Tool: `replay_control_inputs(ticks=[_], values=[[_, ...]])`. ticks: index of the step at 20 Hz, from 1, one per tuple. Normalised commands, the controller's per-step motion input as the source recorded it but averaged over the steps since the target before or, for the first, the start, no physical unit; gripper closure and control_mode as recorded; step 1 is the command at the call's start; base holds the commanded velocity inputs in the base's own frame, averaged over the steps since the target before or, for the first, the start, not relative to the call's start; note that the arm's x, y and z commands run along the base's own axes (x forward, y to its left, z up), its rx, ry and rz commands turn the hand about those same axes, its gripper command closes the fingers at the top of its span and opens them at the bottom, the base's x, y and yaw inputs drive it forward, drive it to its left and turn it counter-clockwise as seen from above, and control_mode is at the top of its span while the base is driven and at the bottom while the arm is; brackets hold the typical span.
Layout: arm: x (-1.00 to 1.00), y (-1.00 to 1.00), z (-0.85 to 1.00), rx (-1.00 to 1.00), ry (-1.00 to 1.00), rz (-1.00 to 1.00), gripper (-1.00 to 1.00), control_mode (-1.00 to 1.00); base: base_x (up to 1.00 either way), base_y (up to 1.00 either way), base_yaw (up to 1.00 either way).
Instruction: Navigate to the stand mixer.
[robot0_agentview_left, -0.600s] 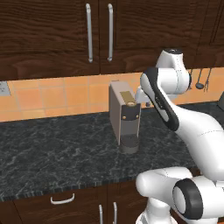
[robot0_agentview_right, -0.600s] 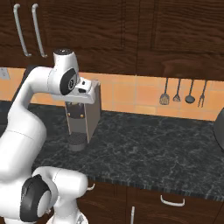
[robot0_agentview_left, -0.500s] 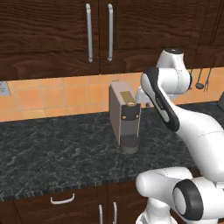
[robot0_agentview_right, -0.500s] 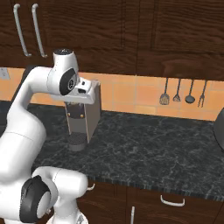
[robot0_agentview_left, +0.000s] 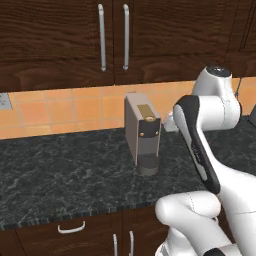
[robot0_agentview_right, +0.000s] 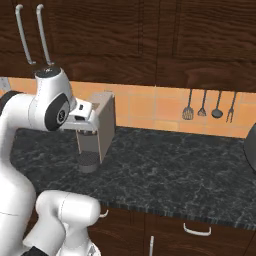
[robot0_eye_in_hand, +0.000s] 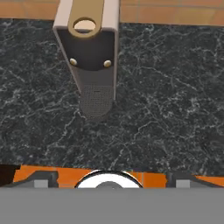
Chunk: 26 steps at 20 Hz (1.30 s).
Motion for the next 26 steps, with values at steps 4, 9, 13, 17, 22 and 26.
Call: replay_control_inputs(ticks=[4, 9, 13, 17, 22, 26], values=[[-0.71, 0.06, -0.01, -0.06, -0.31, -0.03, -1.0, 1.0, -0.25, -0.01, 0.0], [0.0, 0.0, 0.0, 0.0, 0.0, 0.0, -1.0, 1.0, -0.99, -0.22, 0.11], [0.0, 0.0, 0.0, 0.0, 0.0, 0.0, -1.0, 1.0, -0.74, -0.38, 0.57], [0.0, 0.0, 0.0, 0.0, 0.0, 0.0, -1.0, 1.0, 0.0, -0.13, 0.91], [0.0, 0.0, 0.0, 0.0, 0.0, 0.0, -1.0, 1.0, -0.07, -0.01, 1.0], [0.0, 0.0, 0.0, 0.0, 0.0, 0.0, -1.0, 1.0, -0.12, 0.0, 1.0]])
